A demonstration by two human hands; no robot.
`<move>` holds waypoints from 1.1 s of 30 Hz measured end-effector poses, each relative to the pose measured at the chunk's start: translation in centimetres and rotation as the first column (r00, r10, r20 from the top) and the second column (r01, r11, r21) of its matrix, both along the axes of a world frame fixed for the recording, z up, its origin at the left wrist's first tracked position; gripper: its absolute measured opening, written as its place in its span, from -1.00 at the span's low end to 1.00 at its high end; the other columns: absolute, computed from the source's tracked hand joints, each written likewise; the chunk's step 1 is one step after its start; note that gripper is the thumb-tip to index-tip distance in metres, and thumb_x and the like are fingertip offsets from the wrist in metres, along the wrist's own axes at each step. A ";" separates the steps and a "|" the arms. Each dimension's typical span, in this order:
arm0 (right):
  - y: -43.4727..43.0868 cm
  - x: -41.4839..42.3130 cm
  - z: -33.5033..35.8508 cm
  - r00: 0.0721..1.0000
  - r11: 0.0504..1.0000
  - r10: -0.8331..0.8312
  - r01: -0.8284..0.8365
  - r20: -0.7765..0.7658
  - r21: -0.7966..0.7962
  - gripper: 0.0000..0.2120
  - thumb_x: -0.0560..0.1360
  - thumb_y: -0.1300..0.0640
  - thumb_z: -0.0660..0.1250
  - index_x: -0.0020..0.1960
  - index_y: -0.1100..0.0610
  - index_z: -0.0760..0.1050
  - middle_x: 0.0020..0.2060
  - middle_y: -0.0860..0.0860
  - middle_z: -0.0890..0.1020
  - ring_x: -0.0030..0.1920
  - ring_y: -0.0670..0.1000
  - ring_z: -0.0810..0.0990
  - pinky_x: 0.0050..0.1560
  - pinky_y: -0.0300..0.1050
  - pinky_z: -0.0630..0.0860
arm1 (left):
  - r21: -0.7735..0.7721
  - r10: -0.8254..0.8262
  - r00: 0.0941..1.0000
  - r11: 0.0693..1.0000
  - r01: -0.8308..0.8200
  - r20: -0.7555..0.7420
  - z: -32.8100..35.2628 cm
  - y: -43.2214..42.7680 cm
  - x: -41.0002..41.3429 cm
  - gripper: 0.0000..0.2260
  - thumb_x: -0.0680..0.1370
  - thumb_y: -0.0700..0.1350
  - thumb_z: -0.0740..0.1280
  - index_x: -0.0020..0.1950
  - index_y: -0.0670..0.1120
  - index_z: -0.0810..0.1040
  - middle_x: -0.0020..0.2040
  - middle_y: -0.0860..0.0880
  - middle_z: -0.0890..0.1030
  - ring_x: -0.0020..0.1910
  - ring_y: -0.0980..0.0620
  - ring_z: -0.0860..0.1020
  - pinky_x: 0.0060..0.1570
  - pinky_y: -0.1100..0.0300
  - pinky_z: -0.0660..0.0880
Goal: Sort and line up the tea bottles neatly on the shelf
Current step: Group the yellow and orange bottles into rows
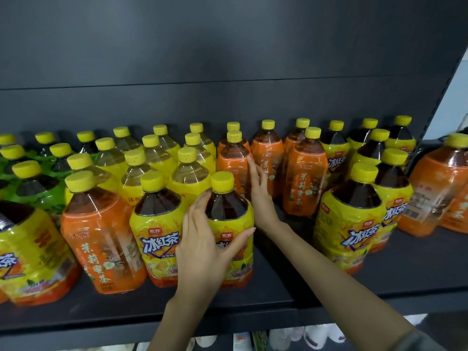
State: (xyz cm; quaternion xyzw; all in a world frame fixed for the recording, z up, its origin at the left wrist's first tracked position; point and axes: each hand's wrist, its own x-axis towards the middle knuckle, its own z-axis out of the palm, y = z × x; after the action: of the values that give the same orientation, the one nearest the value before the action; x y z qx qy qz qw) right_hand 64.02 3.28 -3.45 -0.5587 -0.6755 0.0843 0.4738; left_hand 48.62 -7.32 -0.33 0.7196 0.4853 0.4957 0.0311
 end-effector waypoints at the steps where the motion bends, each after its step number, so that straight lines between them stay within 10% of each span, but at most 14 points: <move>1: -0.2 0.2 0.1 1.000 1.000 0.024 -0.024 -0.018 -0.011 -0.10 0.48 0.06 0.41 0.47 -0.25 -0.22 0.49 0.03 0.00 0.47 0.10 0.15 0.35 0.07 0.30 | -0.005 -0.006 1.000 1.000 0.007 0.004 0.1 -0.1 0.0 -0.27 0.36 0.41 0.22 0.39 0.06 0.14 0.32 -0.07 0.41 0.31 0.02 0.35 0.03 0.19 0.38; 9: -2.6 2.4 0.8 0.934 0.891 -0.356 0.351 -0.037 0.288 -0.56 0.51 0.18 0.34 0.37 0.10 0.36 0.37 0.12 0.31 0.38 0.09 0.27 0.33 0.17 0.35 | -0.018 -0.001 1.000 1.000 0.001 0.003 0.0 -0.1 0.1 -0.26 0.33 0.34 0.26 0.39 0.03 0.15 0.33 -0.10 0.42 0.31 -0.09 0.40 0.01 0.12 0.39; 19: -1.6 4.0 2.4 0.781 0.783 -0.588 0.615 -0.209 0.097 -0.18 0.40 0.17 0.47 0.51 0.16 0.08 0.48 0.24 0.04 0.49 0.24 -0.01 0.44 0.26 -0.09 | -0.029 -0.010 1.000 1.000 0.011 0.025 0.1 -0.1 0.0 -0.27 0.31 0.37 0.24 0.38 0.09 0.13 0.34 -0.06 0.41 0.32 -0.04 0.37 0.00 0.01 0.49; 33: -0.5 4.8 2.8 0.630 0.795 -0.520 0.604 -0.577 -0.056 -0.17 0.39 0.22 0.48 0.50 0.17 0.08 0.44 0.23 0.07 0.43 0.18 0.15 0.38 -0.16 0.15 | 0.017 -0.005 1.000 1.000 0.005 -0.008 -0.1 0.1 -0.1 -0.26 0.37 0.43 0.15 0.40 0.03 0.15 0.35 -0.05 0.40 0.31 0.09 0.29 -0.03 0.20 0.39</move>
State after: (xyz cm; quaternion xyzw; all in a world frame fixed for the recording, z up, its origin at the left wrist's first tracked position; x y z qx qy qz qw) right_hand 68.80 2.79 -0.65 -0.6551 -0.2994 0.0450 0.6922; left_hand 48.53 -7.20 -0.45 0.7228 0.4796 0.4969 0.0244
